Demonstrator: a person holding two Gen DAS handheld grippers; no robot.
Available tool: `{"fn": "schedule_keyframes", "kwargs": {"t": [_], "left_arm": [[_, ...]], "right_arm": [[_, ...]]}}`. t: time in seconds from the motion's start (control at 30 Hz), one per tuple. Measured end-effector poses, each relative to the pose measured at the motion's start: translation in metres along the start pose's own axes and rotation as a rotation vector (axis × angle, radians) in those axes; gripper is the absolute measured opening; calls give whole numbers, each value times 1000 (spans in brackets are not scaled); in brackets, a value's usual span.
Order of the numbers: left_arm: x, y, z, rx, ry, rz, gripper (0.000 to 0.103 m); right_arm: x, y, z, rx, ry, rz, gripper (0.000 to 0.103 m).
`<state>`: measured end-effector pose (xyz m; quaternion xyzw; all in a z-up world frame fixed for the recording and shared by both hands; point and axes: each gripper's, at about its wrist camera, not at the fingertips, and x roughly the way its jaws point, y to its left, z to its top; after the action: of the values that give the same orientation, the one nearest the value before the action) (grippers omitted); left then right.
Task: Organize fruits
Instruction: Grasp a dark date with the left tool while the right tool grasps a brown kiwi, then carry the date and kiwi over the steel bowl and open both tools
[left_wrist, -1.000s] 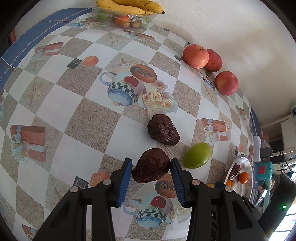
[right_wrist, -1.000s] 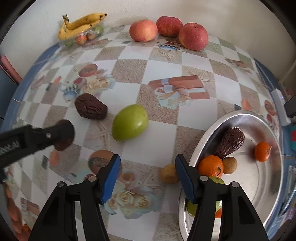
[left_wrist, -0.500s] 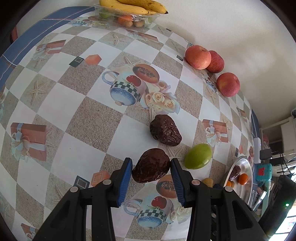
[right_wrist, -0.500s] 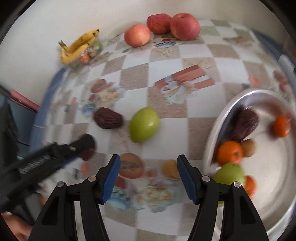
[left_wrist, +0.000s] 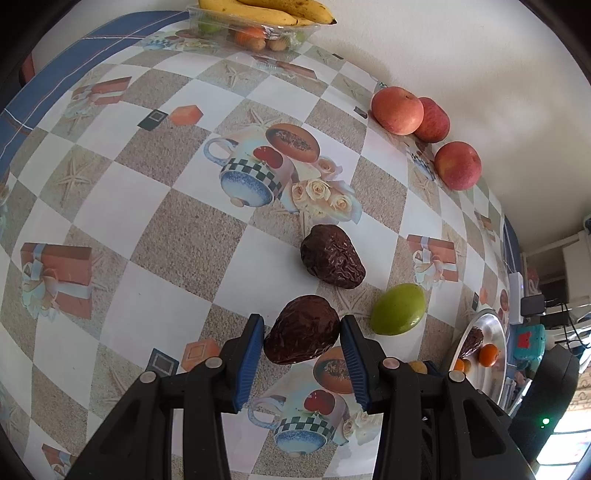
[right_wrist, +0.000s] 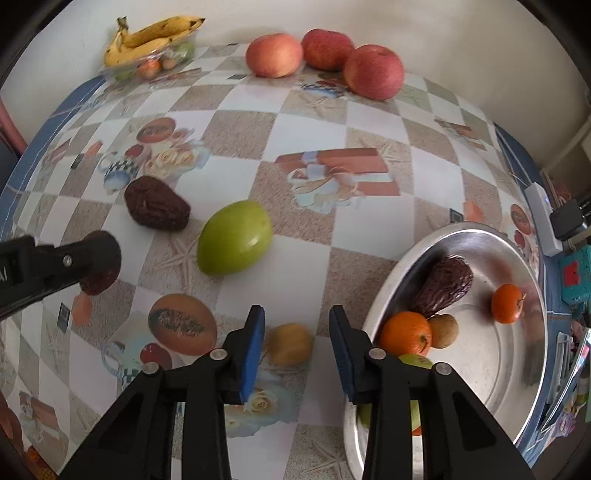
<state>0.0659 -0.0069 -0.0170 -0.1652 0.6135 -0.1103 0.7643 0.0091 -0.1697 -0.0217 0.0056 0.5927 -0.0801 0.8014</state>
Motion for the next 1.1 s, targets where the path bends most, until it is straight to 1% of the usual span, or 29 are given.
{"fn": "schedule_keyframes", "kwargs": {"t": [0.07,0.13,0.23,0.4,0.5,0.83,1.0,1.1], "left_arm": [[0,0,0,-1,2,-1,45],[0,0,0,0,1,-2,45],[-1,-1,0,5,-2,-3,45],[0,-9,-2,38,0,-1,45],[1,-18,-5,65,5,-7,45],[2,-56,-23,211,-6,-13,45],[3,-83,-38,315,-1,-50,45],[3,-104,-51,396,7,-84,45]], "right_arm": [[4,2,-1,-10,15,-7,34],[7,3,-2,-11,20,-13,27],[4,-1,-4,13,4,12,27],[-18,-11,-1,77,-66,81,27],[-29,-17,1,109,-95,89,27],[-41,-39,-4,175,-118,76,27],[-47,-58,-7,229,-136,85,27],[-52,-83,-12,313,-151,58,27]]}}
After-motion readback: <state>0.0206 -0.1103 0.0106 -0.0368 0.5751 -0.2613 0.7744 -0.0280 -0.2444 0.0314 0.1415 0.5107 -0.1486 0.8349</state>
